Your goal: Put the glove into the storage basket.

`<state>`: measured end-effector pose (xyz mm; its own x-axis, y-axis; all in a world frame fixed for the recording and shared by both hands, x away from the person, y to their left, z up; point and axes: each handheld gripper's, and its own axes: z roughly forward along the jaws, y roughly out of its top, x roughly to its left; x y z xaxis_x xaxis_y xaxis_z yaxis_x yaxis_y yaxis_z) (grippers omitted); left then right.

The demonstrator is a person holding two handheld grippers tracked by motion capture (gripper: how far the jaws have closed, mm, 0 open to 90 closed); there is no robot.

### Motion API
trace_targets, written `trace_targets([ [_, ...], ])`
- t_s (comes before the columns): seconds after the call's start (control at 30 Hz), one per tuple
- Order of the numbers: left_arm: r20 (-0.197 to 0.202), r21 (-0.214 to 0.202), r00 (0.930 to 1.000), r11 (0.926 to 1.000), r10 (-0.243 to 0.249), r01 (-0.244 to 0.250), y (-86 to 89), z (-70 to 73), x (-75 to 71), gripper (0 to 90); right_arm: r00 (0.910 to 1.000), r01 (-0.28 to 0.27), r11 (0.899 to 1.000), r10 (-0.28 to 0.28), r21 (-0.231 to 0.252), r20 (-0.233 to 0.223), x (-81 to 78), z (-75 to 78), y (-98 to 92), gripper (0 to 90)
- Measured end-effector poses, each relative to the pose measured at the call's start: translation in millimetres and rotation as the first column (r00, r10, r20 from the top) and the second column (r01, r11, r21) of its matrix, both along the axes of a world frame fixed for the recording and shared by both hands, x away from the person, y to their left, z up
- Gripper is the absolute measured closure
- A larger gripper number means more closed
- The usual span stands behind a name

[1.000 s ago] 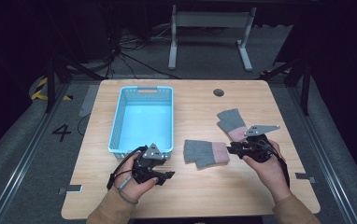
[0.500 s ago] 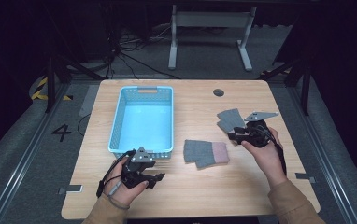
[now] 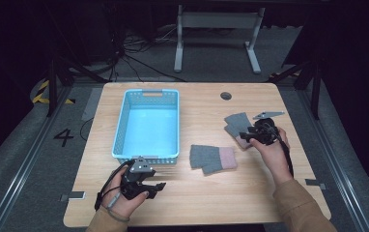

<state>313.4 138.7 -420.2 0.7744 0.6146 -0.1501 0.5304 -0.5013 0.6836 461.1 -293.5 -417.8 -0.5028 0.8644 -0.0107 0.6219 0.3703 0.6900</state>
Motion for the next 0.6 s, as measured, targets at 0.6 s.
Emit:
trace_targets([
  [0.6, -0.005, 0.009, 1.0000, 1.0000, -0.001, 0.001, 2.3, -0.8, -2.8, 42.0, 0.9935, 0.092, 0.995, -0.095, -0.046, -0.064, 11.4, -20.9, -6.7, 43.2],
])
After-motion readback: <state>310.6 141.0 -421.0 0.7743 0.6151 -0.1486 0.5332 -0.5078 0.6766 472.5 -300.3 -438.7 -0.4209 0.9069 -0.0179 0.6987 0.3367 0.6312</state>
